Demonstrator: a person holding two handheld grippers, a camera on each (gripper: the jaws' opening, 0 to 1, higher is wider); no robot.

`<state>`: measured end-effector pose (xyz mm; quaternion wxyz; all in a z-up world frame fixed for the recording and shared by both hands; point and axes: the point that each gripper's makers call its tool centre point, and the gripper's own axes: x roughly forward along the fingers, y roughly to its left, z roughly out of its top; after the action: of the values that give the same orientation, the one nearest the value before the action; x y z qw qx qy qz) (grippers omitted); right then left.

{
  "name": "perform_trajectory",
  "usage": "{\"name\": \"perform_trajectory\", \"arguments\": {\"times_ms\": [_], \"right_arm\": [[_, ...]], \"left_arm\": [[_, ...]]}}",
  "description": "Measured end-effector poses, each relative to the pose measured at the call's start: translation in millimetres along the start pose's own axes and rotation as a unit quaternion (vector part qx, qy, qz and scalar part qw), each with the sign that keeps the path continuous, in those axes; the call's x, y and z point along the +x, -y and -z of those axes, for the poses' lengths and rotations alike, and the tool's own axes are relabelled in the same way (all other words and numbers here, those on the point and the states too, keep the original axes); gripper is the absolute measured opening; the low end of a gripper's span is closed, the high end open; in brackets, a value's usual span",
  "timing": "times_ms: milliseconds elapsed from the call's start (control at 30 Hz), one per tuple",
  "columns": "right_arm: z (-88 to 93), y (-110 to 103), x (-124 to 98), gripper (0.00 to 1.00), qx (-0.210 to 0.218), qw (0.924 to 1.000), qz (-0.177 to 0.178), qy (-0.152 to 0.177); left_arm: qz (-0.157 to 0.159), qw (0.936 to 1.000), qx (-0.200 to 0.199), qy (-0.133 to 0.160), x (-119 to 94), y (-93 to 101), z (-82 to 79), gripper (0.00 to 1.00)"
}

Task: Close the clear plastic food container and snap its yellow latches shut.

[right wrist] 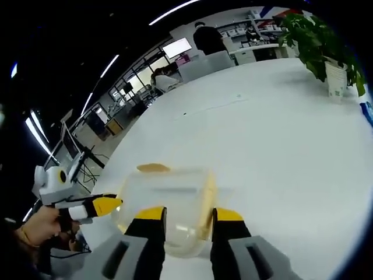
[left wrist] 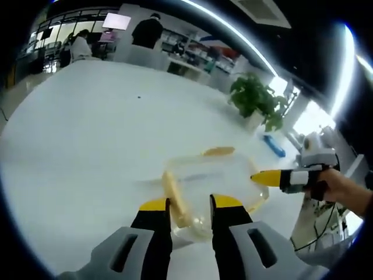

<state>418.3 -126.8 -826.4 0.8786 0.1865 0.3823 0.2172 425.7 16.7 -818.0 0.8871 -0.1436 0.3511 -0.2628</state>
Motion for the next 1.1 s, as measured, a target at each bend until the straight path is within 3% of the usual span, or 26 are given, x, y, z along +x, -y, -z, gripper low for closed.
{"name": "perform_trajectory", "arguments": {"times_ms": [633,967,1100], "right_arm": [[-3.0,-3.8,5.6,0.28,-0.001,0.9999,0.017,-0.002],[-0.8,-6.4,4.4,0.31,-0.019,0.9997,0.011,-0.012],[-2.1,-6.0,2.2,0.31,-0.058,0.9982,0.009,-0.017]], "left_arm": [[-0.001,0.9999,0.015,0.002,1.0,-1.3,-1.8,0.23],[0.008,0.9989,0.046,-0.001,-1.1,-1.6,-2.6,0.24],[-0.002,0.9986,0.053,0.007,-4.3,-4.5,-7.6,0.17]]}}
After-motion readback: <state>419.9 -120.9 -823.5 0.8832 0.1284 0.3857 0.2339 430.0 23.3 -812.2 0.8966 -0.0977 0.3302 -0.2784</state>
